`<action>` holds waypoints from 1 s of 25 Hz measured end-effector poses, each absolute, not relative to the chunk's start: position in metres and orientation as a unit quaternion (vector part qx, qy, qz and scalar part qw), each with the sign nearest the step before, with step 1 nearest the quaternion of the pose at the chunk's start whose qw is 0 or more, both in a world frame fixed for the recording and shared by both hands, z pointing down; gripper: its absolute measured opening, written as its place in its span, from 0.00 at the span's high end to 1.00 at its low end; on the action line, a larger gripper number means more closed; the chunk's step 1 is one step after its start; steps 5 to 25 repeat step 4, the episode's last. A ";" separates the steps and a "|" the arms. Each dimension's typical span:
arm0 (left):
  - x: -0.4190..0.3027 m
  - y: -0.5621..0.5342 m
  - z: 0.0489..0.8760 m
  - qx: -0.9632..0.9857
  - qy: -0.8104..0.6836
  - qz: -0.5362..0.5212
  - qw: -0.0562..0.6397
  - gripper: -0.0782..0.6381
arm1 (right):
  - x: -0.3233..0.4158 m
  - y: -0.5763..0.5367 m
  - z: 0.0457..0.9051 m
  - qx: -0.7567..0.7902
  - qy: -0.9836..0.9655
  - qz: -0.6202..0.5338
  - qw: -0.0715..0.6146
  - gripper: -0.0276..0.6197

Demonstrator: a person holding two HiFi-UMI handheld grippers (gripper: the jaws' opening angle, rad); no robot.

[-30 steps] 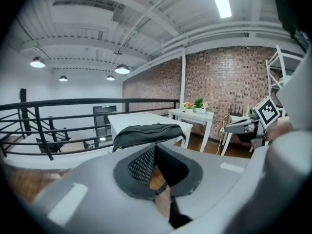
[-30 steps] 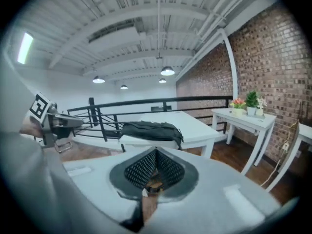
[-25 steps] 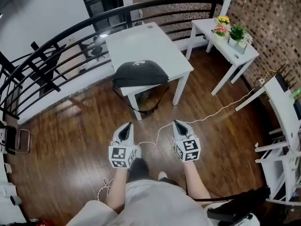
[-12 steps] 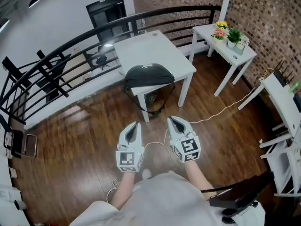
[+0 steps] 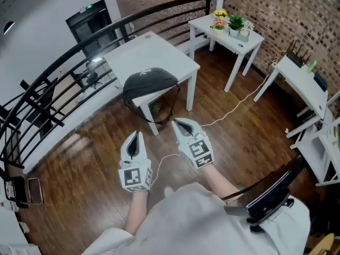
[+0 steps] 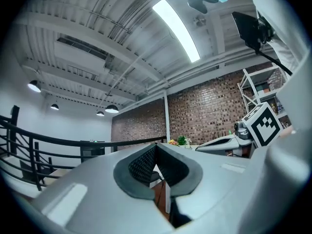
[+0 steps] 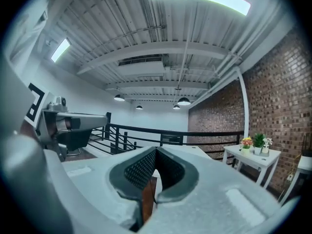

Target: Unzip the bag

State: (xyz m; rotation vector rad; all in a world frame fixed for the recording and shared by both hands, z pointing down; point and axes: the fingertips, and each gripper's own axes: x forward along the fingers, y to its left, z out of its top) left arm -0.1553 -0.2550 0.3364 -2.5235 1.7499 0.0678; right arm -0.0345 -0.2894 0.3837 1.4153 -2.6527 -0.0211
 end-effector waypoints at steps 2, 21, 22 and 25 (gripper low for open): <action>-0.155 -0.254 0.336 -0.819 0.572 0.026 0.038 0.87 | -0.040 -0.289 0.383 0.463 -0.884 -0.012 0.069 0.97; -0.149 -0.253 0.336 -0.820 0.571 0.030 0.039 0.87 | -0.039 -0.287 0.382 0.460 -0.885 -0.015 0.069 0.97; -0.149 -0.253 0.336 -0.820 0.571 0.030 0.039 0.87 | -0.039 -0.287 0.382 0.460 -0.885 -0.015 0.069 0.97; -0.149 -0.253 0.336 -0.820 0.571 0.030 0.039 0.87 | -0.039 -0.287 0.382 0.460 -0.885 -0.015 0.069 0.97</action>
